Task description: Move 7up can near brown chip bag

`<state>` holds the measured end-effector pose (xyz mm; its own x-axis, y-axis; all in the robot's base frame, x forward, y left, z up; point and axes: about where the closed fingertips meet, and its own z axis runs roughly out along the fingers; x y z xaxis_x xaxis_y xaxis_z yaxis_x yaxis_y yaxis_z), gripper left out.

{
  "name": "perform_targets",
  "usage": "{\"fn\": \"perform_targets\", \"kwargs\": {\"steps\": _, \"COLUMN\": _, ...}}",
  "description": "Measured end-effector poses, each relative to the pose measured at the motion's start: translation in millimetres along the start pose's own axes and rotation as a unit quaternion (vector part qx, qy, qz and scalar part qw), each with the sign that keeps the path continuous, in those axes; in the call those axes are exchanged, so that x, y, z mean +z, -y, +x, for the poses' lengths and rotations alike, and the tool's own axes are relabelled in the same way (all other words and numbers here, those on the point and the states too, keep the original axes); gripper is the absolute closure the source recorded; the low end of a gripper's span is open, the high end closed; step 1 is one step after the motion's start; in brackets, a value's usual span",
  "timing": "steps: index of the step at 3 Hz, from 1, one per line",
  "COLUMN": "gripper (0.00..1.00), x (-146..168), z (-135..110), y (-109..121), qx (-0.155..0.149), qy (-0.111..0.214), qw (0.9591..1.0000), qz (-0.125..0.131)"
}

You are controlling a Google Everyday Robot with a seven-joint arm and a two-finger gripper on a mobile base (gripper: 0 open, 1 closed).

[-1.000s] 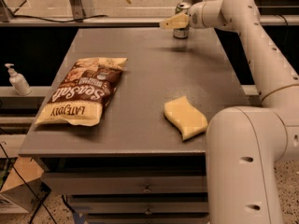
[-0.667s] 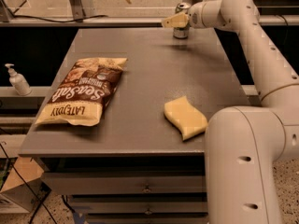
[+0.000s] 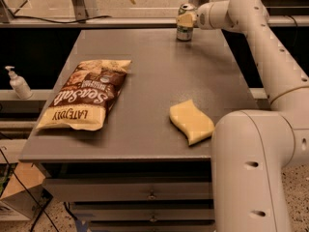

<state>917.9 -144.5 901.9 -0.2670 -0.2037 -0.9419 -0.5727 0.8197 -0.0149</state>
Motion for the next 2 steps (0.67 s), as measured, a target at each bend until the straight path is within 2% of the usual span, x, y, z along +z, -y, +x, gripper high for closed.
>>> {"fn": "perform_targets", "kwargs": {"steps": 1, "gripper": 0.88, "x": -18, "z": -20, "y": -9, "qx": -0.011, "qy": 0.013, "qw": 0.9997, "qz": -0.015}}
{"fn": "perform_targets", "kwargs": {"steps": 2, "gripper": 1.0, "x": -54, "z": -54, "y": -39, "qx": -0.064, "qy": 0.024, "qw": 0.9961, "qz": -0.056}}
